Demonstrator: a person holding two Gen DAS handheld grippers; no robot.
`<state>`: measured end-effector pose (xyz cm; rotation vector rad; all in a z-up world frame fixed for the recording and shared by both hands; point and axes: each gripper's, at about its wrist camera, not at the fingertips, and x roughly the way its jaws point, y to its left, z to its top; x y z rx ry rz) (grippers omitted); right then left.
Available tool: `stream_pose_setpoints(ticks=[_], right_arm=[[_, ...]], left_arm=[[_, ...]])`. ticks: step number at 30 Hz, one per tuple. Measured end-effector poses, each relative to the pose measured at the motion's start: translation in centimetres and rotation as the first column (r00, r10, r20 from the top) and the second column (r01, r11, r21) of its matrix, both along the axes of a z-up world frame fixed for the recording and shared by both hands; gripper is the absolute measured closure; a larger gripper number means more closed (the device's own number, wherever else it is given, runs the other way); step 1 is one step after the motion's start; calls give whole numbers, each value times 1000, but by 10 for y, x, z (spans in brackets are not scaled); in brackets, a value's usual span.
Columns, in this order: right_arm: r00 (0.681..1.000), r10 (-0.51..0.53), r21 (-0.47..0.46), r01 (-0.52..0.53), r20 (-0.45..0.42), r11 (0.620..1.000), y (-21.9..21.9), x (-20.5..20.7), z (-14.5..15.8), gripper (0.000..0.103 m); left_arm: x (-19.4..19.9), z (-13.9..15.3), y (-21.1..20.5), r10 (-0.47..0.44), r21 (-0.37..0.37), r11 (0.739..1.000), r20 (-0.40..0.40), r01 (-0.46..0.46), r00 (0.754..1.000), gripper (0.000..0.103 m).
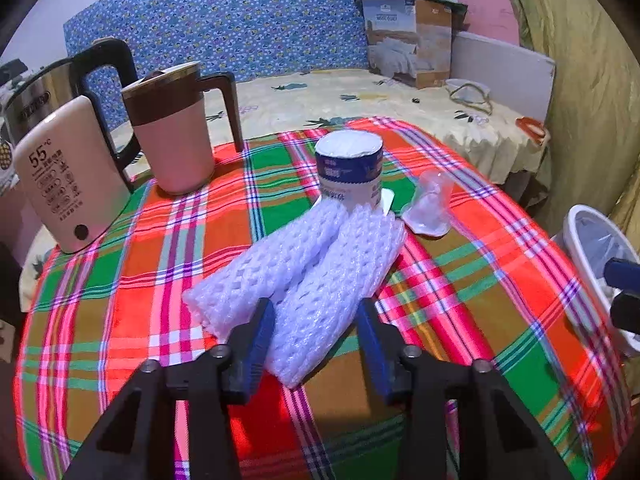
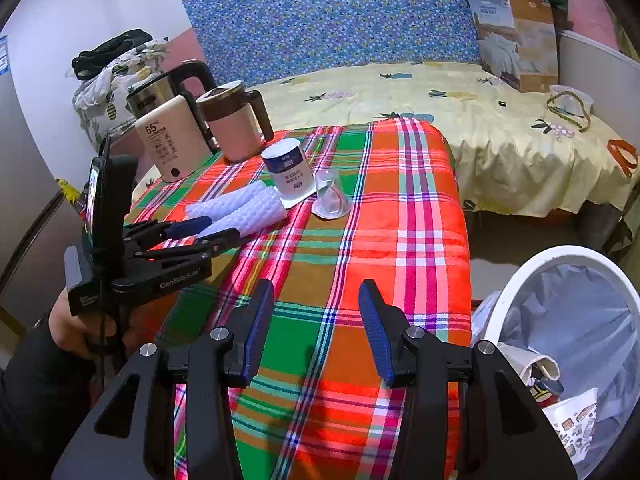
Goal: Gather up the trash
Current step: 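Grasp a white foam fruit net with the left gripper while the right gripper grasps the milk tin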
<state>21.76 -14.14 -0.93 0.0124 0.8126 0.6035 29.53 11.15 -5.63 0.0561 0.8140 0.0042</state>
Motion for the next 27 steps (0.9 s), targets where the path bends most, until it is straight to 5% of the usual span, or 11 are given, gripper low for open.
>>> stream_pose_setpoints(ticks=[3,8,13,27], right_arm=[[1000,-1,5,1,-1,1000,-2,-3,2,57],[1000,-2,4,2,8,1000,-1,-3,5,57],[1000,0,-1,0,22,1000,5,-3,8,57],[993,64,-84,-56,96,995,71,36,7,57]], left_arm=[[-10,4,-1,8,-20,1000,14,-8,1000,84],[-40,16,4,33,-146,989,46,-26,998,92],[-66,24,16,85,-261,963,79,-61,993,93],[-75,39,74,298,-321,915,129,-244,946,93]])
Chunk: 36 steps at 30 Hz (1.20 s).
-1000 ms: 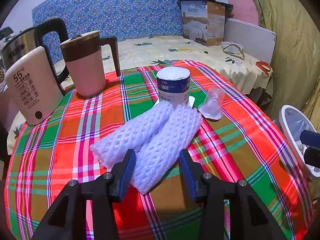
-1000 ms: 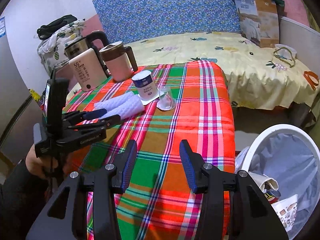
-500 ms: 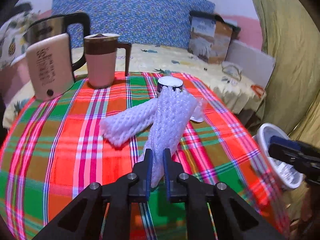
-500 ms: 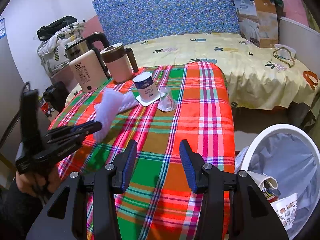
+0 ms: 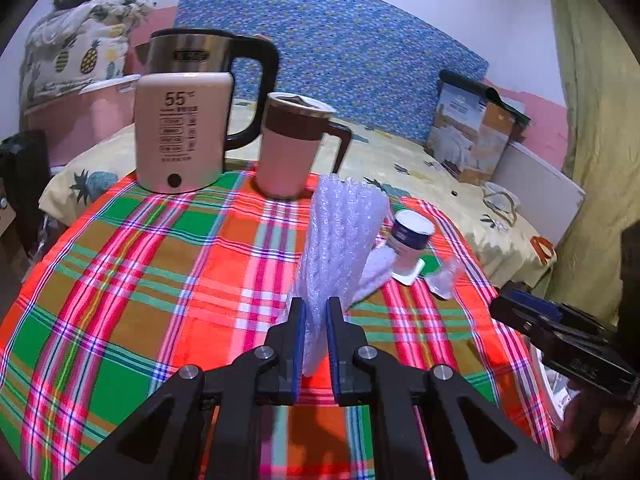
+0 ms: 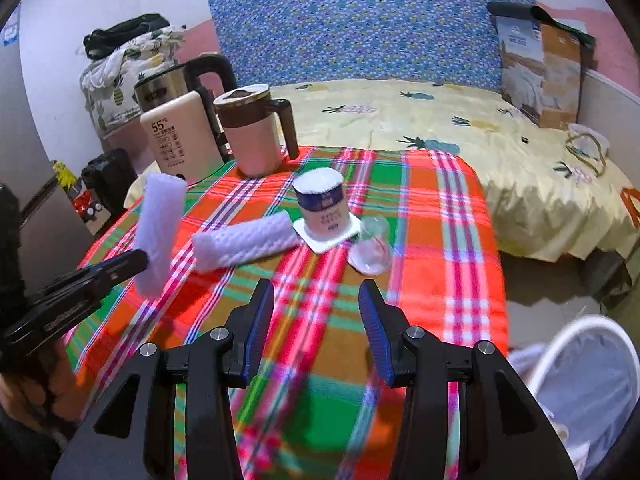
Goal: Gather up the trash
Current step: 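Grasp a white foam fruit net with the left gripper while the right gripper grasps the milk tin, then carry the foam net and milk tin over the white bin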
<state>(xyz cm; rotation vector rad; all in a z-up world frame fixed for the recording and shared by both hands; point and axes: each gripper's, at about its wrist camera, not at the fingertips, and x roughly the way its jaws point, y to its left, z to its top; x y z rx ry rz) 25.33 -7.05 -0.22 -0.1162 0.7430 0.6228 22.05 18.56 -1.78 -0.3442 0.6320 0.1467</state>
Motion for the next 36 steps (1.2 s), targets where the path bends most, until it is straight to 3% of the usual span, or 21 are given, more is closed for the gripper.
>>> stream_pose_setpoints(ticks=[5,9,20,27,36], right_arm=[[1000,16,-25,-16,21,1000,23,24,-3,56],[1000,10,-39,-9,25,999,34,43,-6,45],[1000,0,-118,-1,-4,993,51,71,-16,45],[1000,1,-56,-2,-26,998,43,68,-10,49],[999,0,38,-2,46,999,24,44,35,49]], left_arm=[[-1,-3,17,30,-17,999,-2,-30,1000,93],[-6,-3,26,47,-27,999,1,-47,999,93],[-2,-13,25,27,-48,998,-19,-27,999,93],[1,-18,21,24,-35,999,-32,-25,999,93],[-2,-14,12,15,-15,1000,-29,-15,999,93]])
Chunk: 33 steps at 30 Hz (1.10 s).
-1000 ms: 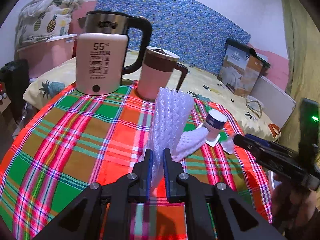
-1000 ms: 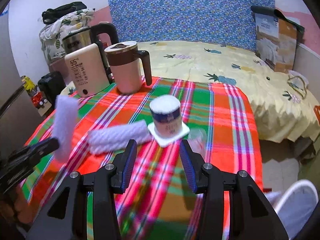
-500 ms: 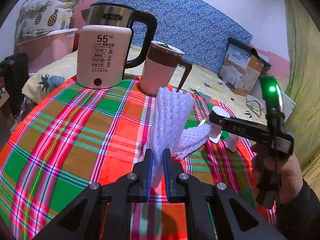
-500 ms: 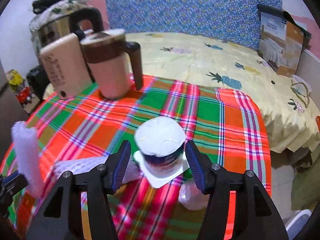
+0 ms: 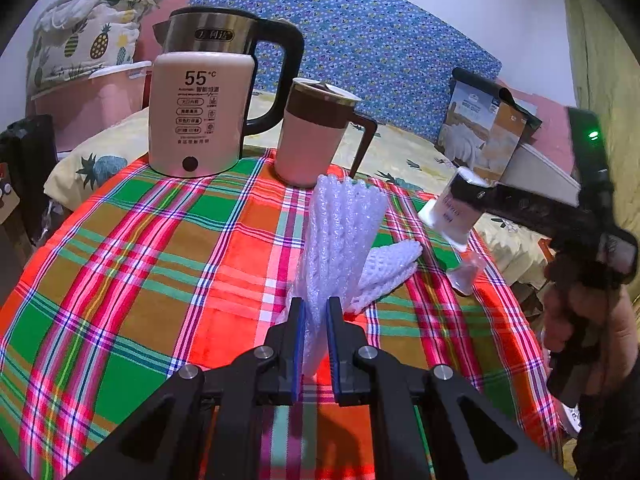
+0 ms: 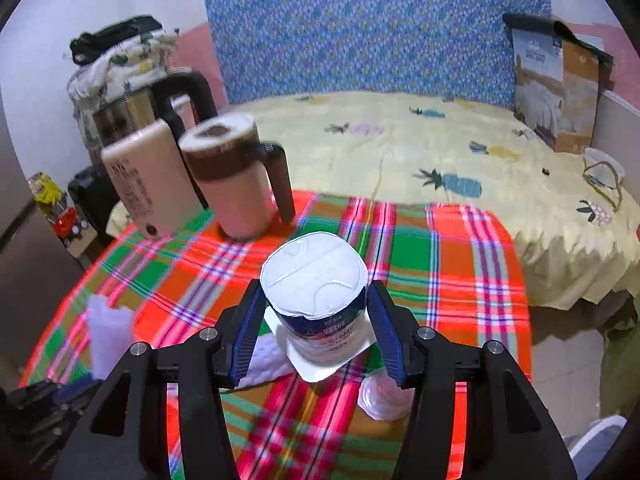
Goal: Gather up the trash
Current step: 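Carry the foam net and milk tin over the white bin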
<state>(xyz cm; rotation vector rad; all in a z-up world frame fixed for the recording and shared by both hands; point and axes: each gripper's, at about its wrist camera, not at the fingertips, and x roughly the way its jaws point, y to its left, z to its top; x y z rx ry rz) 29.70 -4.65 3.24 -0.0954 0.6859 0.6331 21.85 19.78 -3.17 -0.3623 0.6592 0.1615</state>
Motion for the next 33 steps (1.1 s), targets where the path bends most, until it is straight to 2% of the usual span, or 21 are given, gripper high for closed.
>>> stream_pose_setpoints(ticks=[4,10,13,23,33], right_arm=[[1000,7,22,-8,17,1000,-13,-26,8,49],[1000,4,62,-4,-1,998,-38,-56,5,49],[999,-20,68,22,-27,997,-48,-68,3,49],[999,-43,93,46,-32,995,-87,-120,-1,49],[994,-104,116,108,-40,987,-124,-141,-8,49]], left_arm=[[-5,6,-10,-12,12,1000,4,12,1000,92],[-18,11,-29,-42,43,998,-1,42,999,93],[-29,12,-40,-53,58,997,-15,54,998,92],[-81,19,-95,-131,61,989,-34,133,991,93],[-102,27,-142,-212,76,974,-40,215,976,93]])
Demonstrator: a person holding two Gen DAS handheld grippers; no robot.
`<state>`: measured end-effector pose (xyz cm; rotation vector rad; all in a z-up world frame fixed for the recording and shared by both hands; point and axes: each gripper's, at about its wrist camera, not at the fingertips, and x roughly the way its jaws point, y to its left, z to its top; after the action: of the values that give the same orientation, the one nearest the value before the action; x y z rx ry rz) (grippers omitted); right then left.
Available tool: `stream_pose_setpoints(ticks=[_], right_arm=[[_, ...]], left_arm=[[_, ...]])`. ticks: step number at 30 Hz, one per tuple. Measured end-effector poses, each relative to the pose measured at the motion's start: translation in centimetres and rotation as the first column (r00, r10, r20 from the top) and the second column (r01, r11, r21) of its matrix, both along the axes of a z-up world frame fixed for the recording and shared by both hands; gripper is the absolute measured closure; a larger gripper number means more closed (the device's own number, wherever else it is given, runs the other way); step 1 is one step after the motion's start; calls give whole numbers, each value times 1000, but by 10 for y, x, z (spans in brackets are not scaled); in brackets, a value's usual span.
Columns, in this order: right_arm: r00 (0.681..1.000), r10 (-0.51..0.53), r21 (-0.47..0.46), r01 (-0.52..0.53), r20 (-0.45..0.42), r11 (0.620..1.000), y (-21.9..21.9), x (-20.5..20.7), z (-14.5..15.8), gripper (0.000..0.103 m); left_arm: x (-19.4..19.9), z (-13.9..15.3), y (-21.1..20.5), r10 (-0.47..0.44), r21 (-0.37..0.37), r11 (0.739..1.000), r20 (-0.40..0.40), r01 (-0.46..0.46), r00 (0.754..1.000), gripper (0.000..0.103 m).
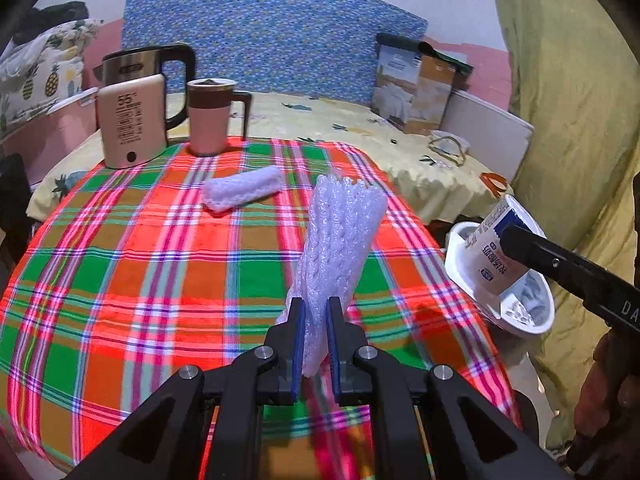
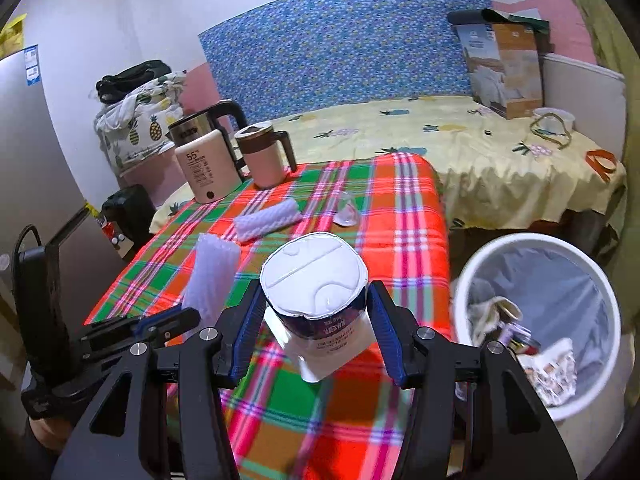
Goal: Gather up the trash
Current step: 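Carry the foam net and milk tin over the white bin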
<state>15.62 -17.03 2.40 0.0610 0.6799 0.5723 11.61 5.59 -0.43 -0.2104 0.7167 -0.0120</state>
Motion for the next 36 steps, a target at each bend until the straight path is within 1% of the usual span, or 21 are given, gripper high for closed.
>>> stream_pose_setpoints(ticks=[11,19,24,29,36], right_arm=[[998,-65,16,65,-15,998,-34,5,-11,49],[989,-142,34,143,-29,989,-76,9,-19,49],[977,-209,35,210,-43,977,-105,15,-24,49],[961,-272,34,274,-57,961,-130,21,-29,49],[942,-325,20,327,-84,945,-149,31,-39,49]], left_arm=[[17,0,-45,-91,16,996,-20,91,996,93],[38,-1,-82,-166,31,986,-30,167,986,93],[57,-1,-111,-225,40,973,-40,226,974,93],[75,-1,-141,-290,44,956,-45,292,956,92],[102,-7,-175,-360,30,932,-65,362,931,93]])
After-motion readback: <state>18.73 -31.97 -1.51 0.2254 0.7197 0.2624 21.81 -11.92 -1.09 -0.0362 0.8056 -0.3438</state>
